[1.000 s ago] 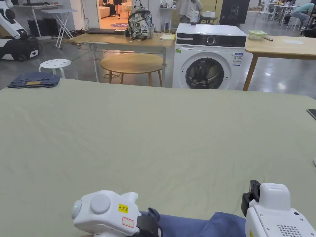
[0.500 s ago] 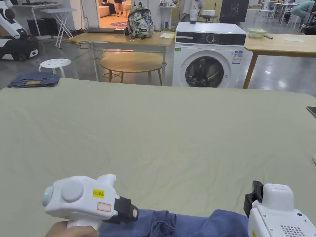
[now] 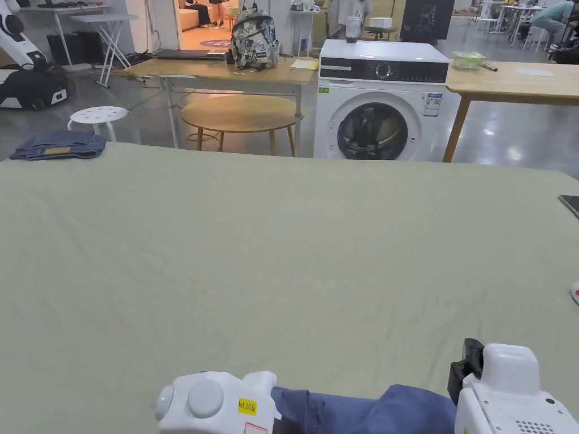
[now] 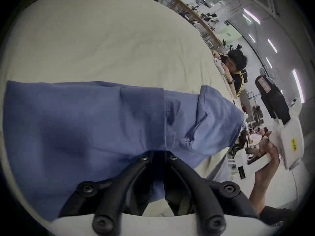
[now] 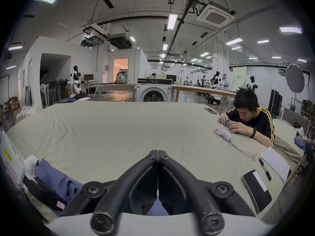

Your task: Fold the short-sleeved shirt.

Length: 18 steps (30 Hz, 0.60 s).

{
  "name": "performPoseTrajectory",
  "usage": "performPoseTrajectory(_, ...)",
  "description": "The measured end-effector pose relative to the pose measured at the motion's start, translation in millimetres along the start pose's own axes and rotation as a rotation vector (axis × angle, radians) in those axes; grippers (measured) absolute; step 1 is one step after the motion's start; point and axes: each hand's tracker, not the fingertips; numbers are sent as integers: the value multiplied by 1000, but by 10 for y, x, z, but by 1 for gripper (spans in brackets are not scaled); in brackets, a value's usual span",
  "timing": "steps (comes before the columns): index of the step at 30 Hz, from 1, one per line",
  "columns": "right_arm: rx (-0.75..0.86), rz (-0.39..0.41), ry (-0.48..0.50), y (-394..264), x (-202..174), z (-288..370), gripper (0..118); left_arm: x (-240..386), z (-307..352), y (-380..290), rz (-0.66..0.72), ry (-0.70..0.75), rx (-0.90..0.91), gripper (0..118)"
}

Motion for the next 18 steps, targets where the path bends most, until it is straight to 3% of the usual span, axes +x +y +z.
performPoseTrajectory(8, 6, -22, 8, -9, -20, -11, 0, -167, 126, 4, 56, -110, 5, 8)
performPoseTrajectory(11, 25, -23, 15, 12, -29, 11, 0, -184, 417, -30, 72, -206, 55, 8)
performPoseTrajectory(13, 38, -21, 14, 35, -33, 20, 0, -250, 675, 7, 80, -194, 114, 8)
performPoseTrajectory(18, 74, -30, 20, 99, -26, 44, 0, -469, 1297, 35, 76, -126, 245, 42)
